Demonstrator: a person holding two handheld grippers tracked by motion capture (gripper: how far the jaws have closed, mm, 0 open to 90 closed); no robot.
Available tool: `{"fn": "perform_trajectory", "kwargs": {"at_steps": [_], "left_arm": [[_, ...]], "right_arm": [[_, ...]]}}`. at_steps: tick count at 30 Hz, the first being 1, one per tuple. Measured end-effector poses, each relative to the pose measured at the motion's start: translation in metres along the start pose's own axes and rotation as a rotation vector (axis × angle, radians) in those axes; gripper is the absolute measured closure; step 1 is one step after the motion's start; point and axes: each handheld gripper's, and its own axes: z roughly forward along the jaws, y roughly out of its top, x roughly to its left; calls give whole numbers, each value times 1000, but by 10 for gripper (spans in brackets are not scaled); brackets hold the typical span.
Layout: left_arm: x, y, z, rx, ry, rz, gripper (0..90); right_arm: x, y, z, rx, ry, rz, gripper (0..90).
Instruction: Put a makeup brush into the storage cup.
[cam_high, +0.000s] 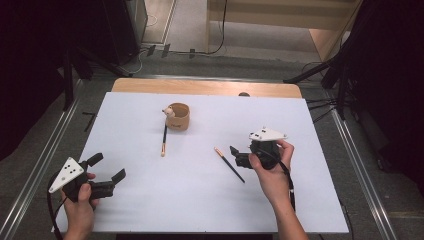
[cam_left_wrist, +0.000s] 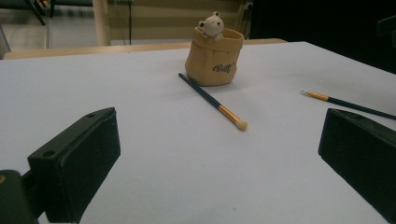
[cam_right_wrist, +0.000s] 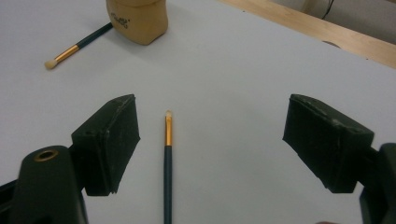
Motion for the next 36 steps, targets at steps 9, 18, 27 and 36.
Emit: {"fn": "perform_trajectory", "kwargs": {"at_steps": [9, 18, 27, 36], "left_arm": [[2, 2, -3, -7, -10, 12, 0], [-1, 2, -3, -7, -22, 16, 0], [-2, 2, -1, 3, -26, 26, 0], [-4, 1, 0, 6, -37, 29, 0]], "right_arm": [[5, 1, 9, 87, 30, -35, 264], [13, 0, 20, 209, 2, -66, 293], [15, -7, 31, 289, 26, -64, 419], [20, -11, 42, 395, 55, -120, 623]]}}
